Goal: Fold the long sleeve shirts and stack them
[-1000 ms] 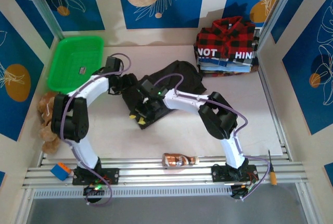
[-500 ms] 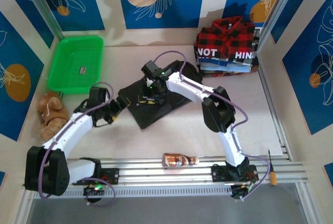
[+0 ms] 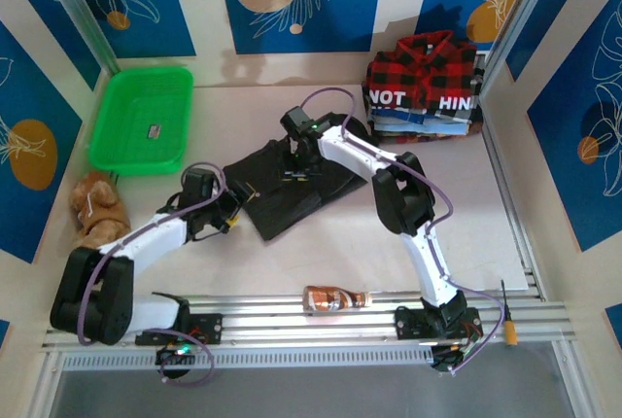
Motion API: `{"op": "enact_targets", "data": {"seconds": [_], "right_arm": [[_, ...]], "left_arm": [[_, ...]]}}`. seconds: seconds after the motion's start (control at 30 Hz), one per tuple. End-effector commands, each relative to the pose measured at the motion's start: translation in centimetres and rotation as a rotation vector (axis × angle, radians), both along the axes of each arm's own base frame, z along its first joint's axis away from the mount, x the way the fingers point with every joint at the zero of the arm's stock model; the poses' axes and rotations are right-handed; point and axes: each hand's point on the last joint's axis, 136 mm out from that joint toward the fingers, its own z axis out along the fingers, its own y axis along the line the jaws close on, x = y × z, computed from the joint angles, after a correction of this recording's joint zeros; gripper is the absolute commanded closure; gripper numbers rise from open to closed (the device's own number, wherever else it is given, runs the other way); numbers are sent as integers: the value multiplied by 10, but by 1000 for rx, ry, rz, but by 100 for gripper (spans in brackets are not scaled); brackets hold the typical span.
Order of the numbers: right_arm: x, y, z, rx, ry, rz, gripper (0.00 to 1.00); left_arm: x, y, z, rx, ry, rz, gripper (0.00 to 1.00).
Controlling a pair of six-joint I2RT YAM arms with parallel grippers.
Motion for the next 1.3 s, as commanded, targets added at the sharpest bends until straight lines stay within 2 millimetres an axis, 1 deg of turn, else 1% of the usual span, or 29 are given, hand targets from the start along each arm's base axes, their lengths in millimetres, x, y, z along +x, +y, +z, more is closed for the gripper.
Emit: {"op": "enact_targets", "data": {"seconds": [0.0,0.1,0.23,0.3,0.43,0.57,0.63,0.77,0.9,1.0,1.1,1.23,1.27], "right_arm": [[2,-10,-15,-26,24,9,63],[2,-11,-20,-23,41,3,63],[0,-9,-23,-9,53,-1,63],[-1,-9,-25,-10,58,-2,63],[-3,-10,-28,-9,71,-5,63],[-7,-12,-33,-12,86,-9,63],[-7,-14,-33,-9,90,-16,63],[-8,-19,-33,-6,97,-29,63],[-10,-25,-33,-5,104,-45,63],[-12,-27,-32,7,112,-57,63],[-15,-28,-30,18,118,-69,63],[-23,-25,-27,51,144,-85,63],[-26,-23,-25,61,150,-89,63]], "left_arm": [[14,-9,2,-18,-24,14,19],[18,-11,-6,-13,-11,26,20],[29,-23,-7,-28,-31,24,24],[33,-26,-7,-14,-33,21,24],[36,-24,-12,21,-13,33,28],[36,-19,-19,65,23,40,35],[36,-16,-22,92,38,41,40],[30,-7,-31,165,82,27,58],[29,4,-33,257,106,-10,77],[30,13,-29,339,113,-59,88],[30,21,-19,432,115,-129,94],[27,35,-1,575,107,-226,95],[25,42,5,621,111,-253,96]]}}
